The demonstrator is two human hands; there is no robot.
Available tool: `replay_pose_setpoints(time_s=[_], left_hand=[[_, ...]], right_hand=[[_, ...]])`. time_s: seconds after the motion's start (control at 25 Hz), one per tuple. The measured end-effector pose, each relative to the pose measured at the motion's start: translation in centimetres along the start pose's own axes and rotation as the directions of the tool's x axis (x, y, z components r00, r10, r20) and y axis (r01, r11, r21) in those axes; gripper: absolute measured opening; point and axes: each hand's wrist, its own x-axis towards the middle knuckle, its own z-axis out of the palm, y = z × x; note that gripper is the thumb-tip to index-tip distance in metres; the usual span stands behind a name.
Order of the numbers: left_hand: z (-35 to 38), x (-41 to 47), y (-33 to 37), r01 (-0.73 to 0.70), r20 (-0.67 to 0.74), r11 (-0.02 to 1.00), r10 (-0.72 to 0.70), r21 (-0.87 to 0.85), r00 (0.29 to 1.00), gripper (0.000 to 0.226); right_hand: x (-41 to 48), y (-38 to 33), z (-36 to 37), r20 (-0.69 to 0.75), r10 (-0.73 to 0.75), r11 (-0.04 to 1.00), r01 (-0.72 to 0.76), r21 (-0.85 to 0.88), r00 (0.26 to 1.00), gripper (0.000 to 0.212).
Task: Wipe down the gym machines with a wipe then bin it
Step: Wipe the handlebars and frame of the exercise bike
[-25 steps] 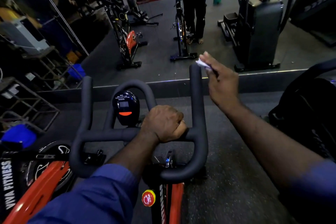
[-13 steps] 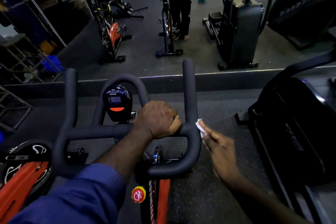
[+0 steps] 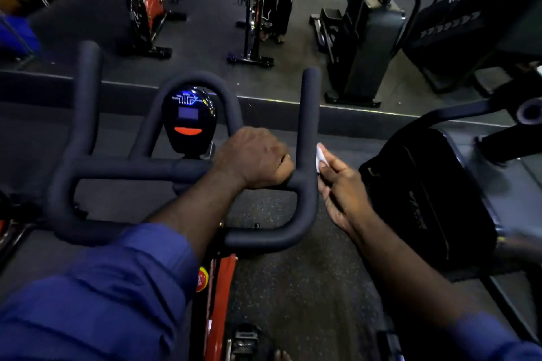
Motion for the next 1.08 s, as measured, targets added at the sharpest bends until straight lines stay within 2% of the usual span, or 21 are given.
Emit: replay_pose_setpoints(time_s=[0.12,0.16,0.28,0.32,0.44,0.52,0.6,0.68,0.76,0.88,0.96,1.08], left_hand=[[-0.4,-1.3,0.4,0.002,-0.043,0.993,-0.008,-0.119,0.999,0.026],[-0.4,-2.1,0.7,0.027,-0.069,0.978,-0.042,-0.208,0.997,0.018],[-0.2,-5.9,2.9,0.135,-0.088,0.813,-0.223,-0.567,0.971,0.007],[-0.5,-7.4,3.9,0.182,-0.076,0.758,-0.292,-0.626,0.953,0.009],[-1.5,-11.5,6.5,0.360,-0.024,0.661,-0.497,-0.658,0.868,0.008],[-2.4,-13.6,8.4,0.471,0.019,0.568,-0.624,-0.675,0.781,0.011],[-3.5,-15.6,10.7,0.530,0.010,0.490,-0.728,-0.692,0.686,0.012],[-4.7,-17.8,13.1,0.593,0.032,0.395,-0.814,-0.702,0.580,0.020],[-6.1,-20.5,15.5,0.643,0.111,0.239,-0.884,-0.727,0.454,0.019],[-8.3,-26.5,20.3,0.655,0.186,0.040,-0.944,-0.755,0.273,0.014],[-10.6,-31.8,24.8,0.667,0.222,-0.085,-0.967,-0.741,0.123,0.015],[-15.1,-39.3,30.5,0.681,0.232,-0.204,-0.971,-0.703,-0.051,0.012]], right_hand=[[-4.8,2.6,-1.2,-0.023,0.035,0.999,-0.034,0.035,0.999,0.038],[-5.8,3.1,-1.3,-0.032,0.056,0.995,-0.053,0.079,0.998,0.040],[-8.2,3.6,-1.0,-0.068,0.113,0.973,-0.096,0.210,0.991,0.042],[-8.8,3.7,-0.9,-0.080,0.133,0.966,-0.111,0.233,0.988,0.042],[-11.2,4.2,-0.7,-0.088,0.177,0.964,-0.155,0.214,0.980,0.044],[-12.9,4.5,-1.0,-0.079,0.219,0.955,-0.197,0.222,0.973,0.044],[-14.6,4.8,-1.3,-0.006,0.301,0.927,-0.291,0.237,0.954,0.043],[-17.2,5.4,-1.6,0.154,0.395,0.892,-0.418,0.172,0.906,0.041],[-19.7,5.9,-1.9,0.323,0.448,0.872,-0.487,0.050,0.834,0.036],[-22.9,6.8,-2.5,0.435,0.465,0.877,-0.470,-0.104,0.771,0.023],[-25.9,7.8,-2.9,0.463,0.488,0.872,-0.434,-0.225,0.740,0.015],[-31.7,9.6,-1.4,0.561,0.568,0.820,-0.359,-0.445,0.603,0.016]])
